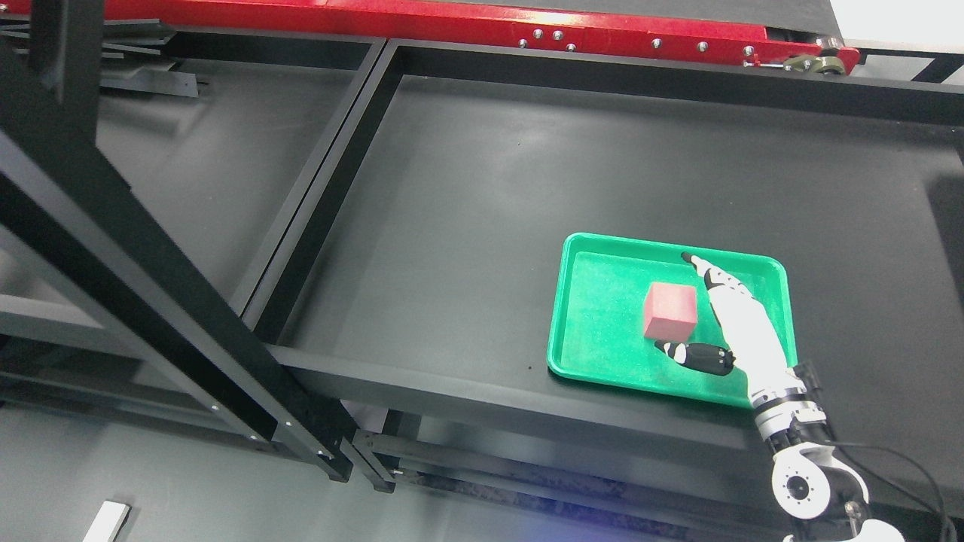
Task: Pick pink block from left shelf to tray
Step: 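Close the right hand fingers around the pink cube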
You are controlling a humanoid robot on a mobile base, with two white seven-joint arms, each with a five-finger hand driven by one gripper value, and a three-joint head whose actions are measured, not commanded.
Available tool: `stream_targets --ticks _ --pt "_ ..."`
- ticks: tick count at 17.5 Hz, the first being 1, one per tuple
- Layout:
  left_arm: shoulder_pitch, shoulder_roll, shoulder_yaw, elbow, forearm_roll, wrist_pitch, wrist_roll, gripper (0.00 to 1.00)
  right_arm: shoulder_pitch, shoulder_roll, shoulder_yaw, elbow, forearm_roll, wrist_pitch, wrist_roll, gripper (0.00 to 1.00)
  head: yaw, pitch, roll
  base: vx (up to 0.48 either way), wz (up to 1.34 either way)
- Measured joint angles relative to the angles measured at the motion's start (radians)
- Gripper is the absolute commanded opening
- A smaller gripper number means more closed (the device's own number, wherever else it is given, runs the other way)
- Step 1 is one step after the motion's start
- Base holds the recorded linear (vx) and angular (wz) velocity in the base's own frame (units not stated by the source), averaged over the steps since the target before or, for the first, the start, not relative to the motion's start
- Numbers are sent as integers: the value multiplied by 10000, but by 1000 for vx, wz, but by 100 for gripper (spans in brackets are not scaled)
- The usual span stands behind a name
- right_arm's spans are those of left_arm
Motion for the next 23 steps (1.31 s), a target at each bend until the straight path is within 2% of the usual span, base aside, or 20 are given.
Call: stream_targets --ticks 12,20,22,23 --pt "0 0 0 0 0 0 0 100 13 -276 226 256 23 83 1312 99 0 0 0 89 -6" --pt "1 0 0 0 0 0 0 100 -56 -410 516 602 78 86 1496 98 0 0 0 5 0" --pt "0 0 0 0 0 0 0 100 -77 -449 562 690 87 140 1473 96 0 0 0 0 0" --pt "0 0 0 0 0 0 0 100 -86 -474 580 730 94 188 1471 91 0 0 0 0 0"
